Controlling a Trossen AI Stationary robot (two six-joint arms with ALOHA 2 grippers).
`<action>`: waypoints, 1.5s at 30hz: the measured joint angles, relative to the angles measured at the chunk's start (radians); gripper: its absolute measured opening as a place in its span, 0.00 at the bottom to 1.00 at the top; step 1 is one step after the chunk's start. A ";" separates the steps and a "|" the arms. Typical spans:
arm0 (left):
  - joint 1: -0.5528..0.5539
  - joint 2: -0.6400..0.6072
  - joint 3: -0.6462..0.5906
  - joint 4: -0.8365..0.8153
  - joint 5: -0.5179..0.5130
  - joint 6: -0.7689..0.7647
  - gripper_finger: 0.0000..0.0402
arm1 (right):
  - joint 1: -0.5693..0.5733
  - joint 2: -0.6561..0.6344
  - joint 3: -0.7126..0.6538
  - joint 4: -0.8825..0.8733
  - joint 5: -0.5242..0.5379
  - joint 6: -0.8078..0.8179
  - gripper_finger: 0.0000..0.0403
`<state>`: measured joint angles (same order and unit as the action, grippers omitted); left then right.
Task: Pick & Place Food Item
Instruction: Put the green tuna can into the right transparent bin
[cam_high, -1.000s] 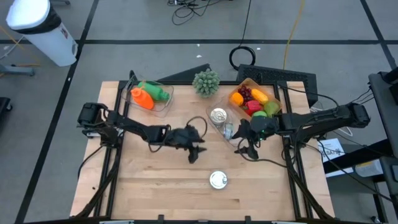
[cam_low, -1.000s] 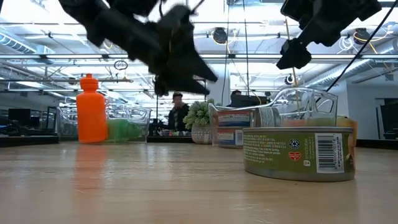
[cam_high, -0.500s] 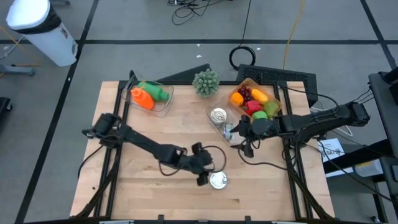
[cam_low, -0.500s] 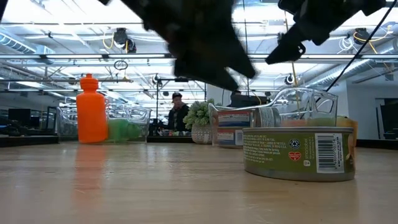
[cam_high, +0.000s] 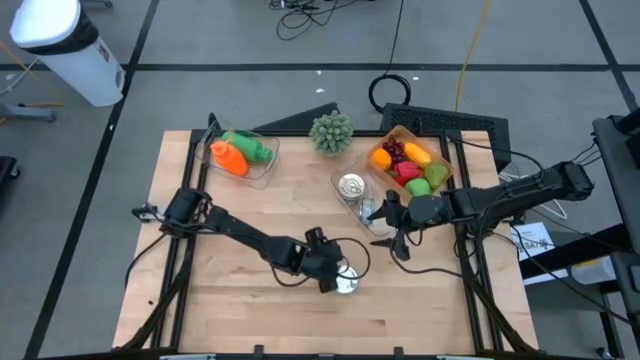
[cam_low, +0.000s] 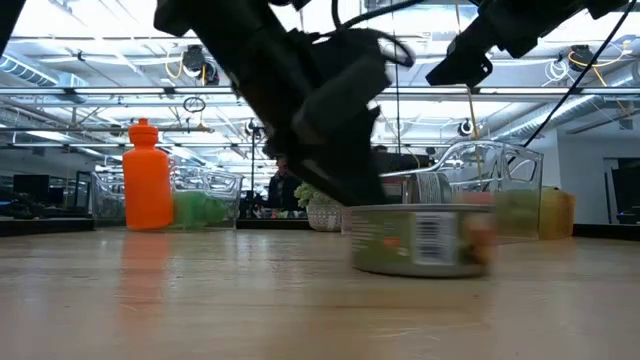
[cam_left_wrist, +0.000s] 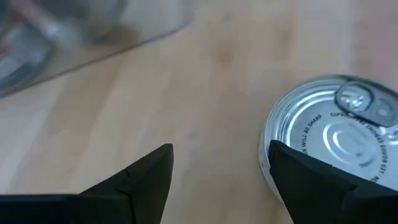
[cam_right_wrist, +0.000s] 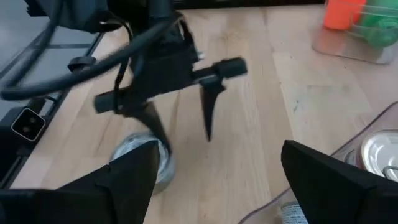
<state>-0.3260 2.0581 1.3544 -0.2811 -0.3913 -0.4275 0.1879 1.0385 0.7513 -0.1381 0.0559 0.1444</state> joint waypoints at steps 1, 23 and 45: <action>0.001 -0.002 0.000 -0.038 -0.016 -0.024 0.68 | 0.000 0.000 0.000 0.000 0.000 0.000 0.79; 0.016 0.002 -0.088 -0.208 0.055 -0.280 0.51 | 0.000 0.053 0.000 0.015 0.000 0.005 0.79; 0.009 0.005 -0.092 -0.127 -0.016 -0.294 0.53 | 0.041 0.580 0.011 0.444 0.002 -0.014 0.79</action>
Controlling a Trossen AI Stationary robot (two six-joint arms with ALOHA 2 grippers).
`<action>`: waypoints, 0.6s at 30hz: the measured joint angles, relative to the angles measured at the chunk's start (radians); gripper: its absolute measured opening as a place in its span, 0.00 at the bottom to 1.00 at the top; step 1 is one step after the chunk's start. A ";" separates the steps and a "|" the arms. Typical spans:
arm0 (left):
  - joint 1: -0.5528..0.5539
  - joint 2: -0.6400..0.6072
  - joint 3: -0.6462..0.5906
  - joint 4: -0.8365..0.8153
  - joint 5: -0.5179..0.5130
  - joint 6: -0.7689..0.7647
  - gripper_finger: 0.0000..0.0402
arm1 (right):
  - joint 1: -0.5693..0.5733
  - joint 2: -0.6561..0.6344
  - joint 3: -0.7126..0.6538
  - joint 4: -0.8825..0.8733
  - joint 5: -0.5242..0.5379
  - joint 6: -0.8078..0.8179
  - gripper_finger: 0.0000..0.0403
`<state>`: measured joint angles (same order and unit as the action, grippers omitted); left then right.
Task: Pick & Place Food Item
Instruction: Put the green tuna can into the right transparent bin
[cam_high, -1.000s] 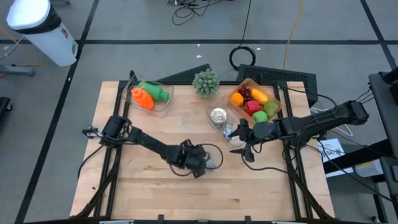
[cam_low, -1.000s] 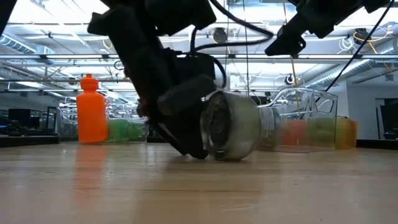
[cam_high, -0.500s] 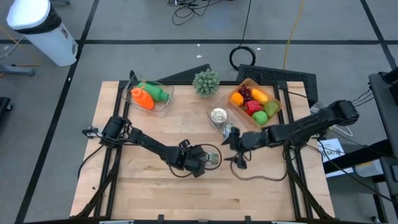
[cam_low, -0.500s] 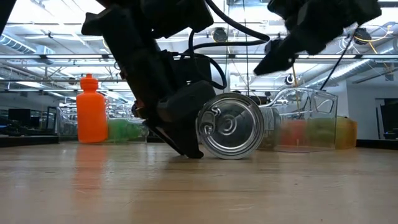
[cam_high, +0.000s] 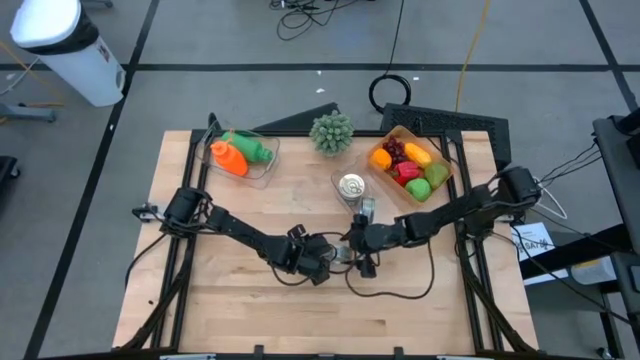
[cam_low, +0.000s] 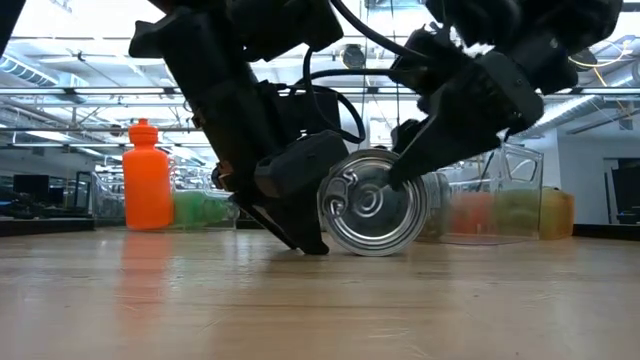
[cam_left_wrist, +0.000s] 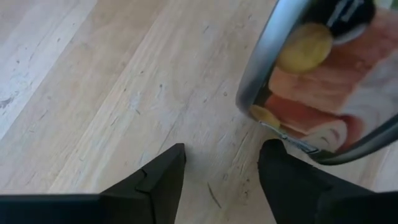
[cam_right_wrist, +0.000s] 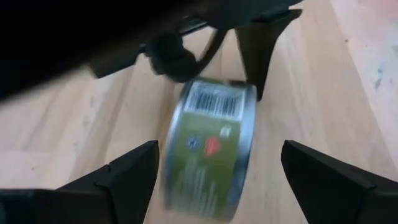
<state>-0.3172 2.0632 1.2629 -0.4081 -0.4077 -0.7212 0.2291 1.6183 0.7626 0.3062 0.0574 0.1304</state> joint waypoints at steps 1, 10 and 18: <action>0.000 0.000 -0.001 0.009 -0.003 0.005 0.52 | 0.000 0.014 0.001 0.017 0.004 -0.004 0.79; 0.000 0.000 0.000 0.017 -0.013 0.011 0.50 | 0.002 -0.063 -0.001 -0.046 -0.009 -0.016 0.53; 0.000 0.000 0.000 0.021 -0.026 0.016 0.51 | 0.003 -0.188 -0.002 -0.162 -0.010 -0.021 0.04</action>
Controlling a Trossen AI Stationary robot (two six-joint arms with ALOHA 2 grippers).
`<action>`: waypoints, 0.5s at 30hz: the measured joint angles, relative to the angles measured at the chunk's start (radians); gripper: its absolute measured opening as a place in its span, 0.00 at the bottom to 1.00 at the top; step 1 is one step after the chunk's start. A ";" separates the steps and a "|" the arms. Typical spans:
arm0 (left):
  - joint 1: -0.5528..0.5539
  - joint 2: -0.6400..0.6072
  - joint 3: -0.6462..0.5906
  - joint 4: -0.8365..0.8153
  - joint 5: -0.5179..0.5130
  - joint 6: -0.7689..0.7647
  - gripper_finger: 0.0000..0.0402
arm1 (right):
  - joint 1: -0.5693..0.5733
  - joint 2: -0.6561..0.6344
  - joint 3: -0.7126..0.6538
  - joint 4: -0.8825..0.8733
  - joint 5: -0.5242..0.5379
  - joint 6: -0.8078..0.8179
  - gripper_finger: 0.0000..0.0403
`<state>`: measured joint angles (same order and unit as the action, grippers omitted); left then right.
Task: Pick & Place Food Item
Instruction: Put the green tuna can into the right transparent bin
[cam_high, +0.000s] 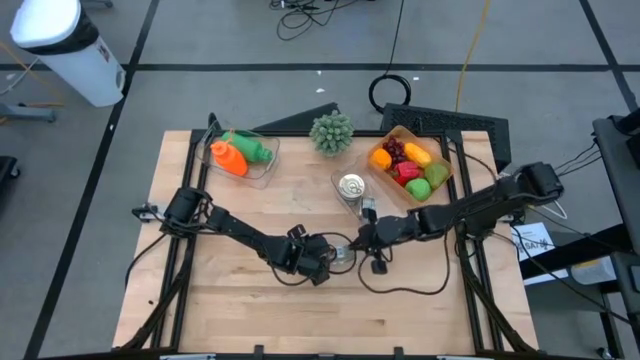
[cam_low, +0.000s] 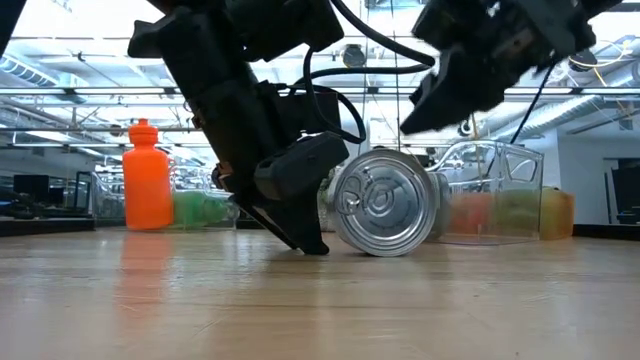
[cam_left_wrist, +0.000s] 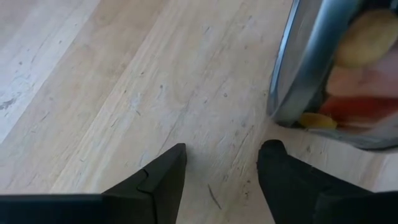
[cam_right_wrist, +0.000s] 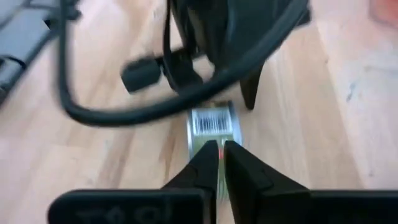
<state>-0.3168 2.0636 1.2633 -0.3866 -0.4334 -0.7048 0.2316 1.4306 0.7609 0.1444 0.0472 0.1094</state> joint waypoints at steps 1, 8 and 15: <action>0.000 0.000 0.000 0.000 -0.003 -0.001 0.51 | 0.001 -0.017 0.000 -0.006 0.000 0.002 0.06; 0.000 0.000 0.000 0.004 -0.009 -0.008 0.49 | 0.004 -0.050 -0.007 -0.005 0.000 -0.057 0.28; 0.000 0.000 0.000 0.015 -0.010 -0.008 0.53 | 0.007 0.026 -0.008 0.027 0.000 -0.065 0.70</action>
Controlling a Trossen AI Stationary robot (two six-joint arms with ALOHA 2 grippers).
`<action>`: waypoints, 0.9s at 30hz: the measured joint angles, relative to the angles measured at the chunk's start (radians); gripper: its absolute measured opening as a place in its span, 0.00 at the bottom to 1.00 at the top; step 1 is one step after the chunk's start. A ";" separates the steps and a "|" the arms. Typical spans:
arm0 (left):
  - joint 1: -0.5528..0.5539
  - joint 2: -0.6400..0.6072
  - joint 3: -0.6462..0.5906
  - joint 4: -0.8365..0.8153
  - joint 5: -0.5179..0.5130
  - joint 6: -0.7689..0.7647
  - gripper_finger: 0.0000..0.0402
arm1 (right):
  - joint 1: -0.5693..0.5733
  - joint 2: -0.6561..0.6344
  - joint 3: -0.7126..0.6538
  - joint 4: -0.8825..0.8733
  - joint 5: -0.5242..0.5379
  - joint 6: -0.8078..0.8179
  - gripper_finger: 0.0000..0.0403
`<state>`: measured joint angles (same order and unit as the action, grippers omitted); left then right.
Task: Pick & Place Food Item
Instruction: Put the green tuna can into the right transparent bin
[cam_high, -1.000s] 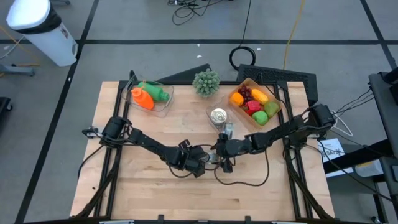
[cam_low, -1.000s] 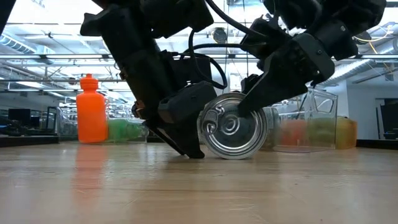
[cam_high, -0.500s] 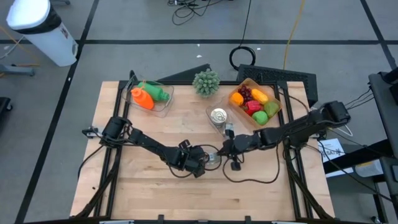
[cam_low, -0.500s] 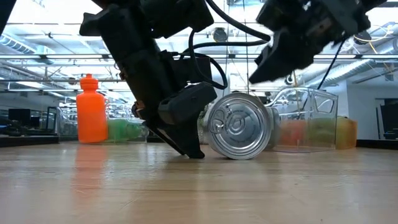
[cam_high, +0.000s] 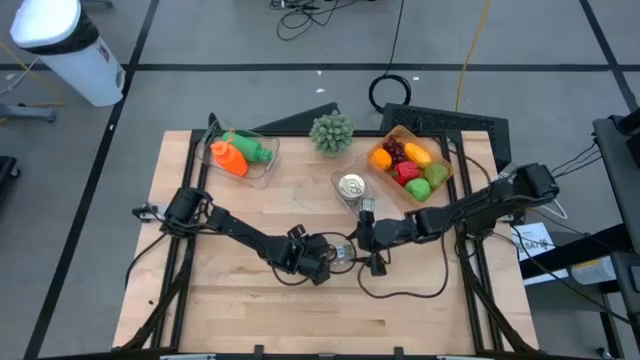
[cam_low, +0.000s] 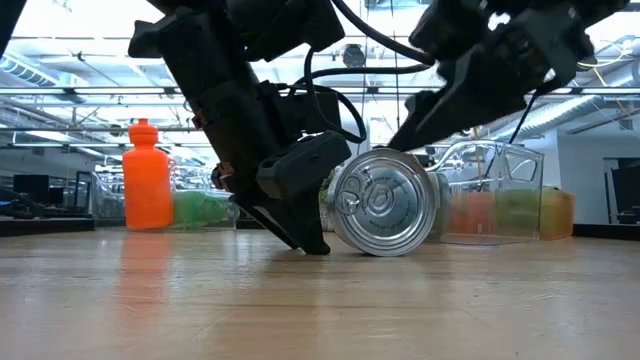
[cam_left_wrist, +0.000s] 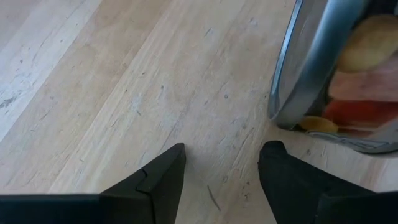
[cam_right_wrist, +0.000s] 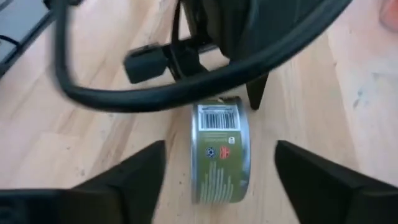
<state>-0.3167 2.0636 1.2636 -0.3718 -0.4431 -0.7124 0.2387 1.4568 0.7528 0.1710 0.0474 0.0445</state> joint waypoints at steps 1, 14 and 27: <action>0.000 0.000 0.000 0.000 0.000 0.000 0.53 | -0.002 0.019 0.000 0.013 0.000 0.010 0.74; 0.000 0.000 0.000 0.008 -0.003 0.000 0.53 | -0.024 0.147 0.000 0.077 0.003 0.013 0.72; 0.000 0.000 0.000 0.012 -0.004 -0.005 0.53 | -0.021 -0.020 0.006 0.002 -0.027 0.014 0.34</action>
<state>-0.3164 2.0636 1.2636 -0.3593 -0.4470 -0.7175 0.2177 1.4367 0.7589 0.1730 0.0209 0.0586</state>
